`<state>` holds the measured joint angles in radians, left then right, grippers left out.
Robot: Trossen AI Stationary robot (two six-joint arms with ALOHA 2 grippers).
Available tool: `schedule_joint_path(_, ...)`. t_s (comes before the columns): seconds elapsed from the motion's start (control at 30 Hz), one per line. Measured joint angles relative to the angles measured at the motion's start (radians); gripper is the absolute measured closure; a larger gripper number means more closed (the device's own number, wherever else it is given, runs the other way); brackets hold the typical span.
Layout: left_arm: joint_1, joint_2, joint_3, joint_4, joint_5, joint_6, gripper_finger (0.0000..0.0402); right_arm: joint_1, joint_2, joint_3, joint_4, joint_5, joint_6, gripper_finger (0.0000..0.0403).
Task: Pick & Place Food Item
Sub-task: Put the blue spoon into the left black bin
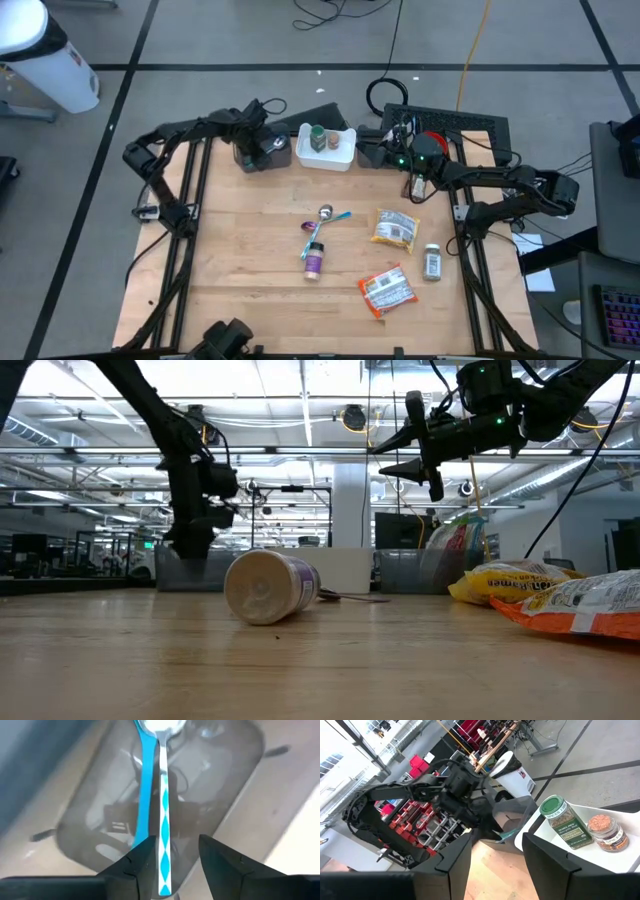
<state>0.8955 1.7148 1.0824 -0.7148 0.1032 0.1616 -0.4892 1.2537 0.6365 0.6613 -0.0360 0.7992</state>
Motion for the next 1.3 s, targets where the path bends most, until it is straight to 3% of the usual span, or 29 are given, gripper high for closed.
schedule_joint_path(0.37,0.0,-0.29,0.001,0.011,-0.012,-0.055,0.024,0.0,0.0,0.0,0.0,0.006,0.0,0.0234)
schedule_joint_path(0.7,0.0,-0.68,0.002,0.139,-0.014,-0.307,0.024,0.0,0.0,0.0,0.0,0.017,0.001,0.0234)
schedule_joint_path(0.9,-0.001,-0.886,0.003,0.197,0.044,-0.382,0.024,0.0,0.0,0.0,0.0,0.039,0.054,0.0234)
schedule_joint_path(1.07,-0.001,-1.022,0.004,0.13,0.121,-0.4,0.024,0.006,0.0,0.0,0.0,0.042,0.081,0.0234)
schedule_joint_path(1.3,-0.004,-1.145,0.004,-0.072,0.22,-0.431,0.024,0.074,0.0,0.0,0.001,0.21,0.117,0.0234)
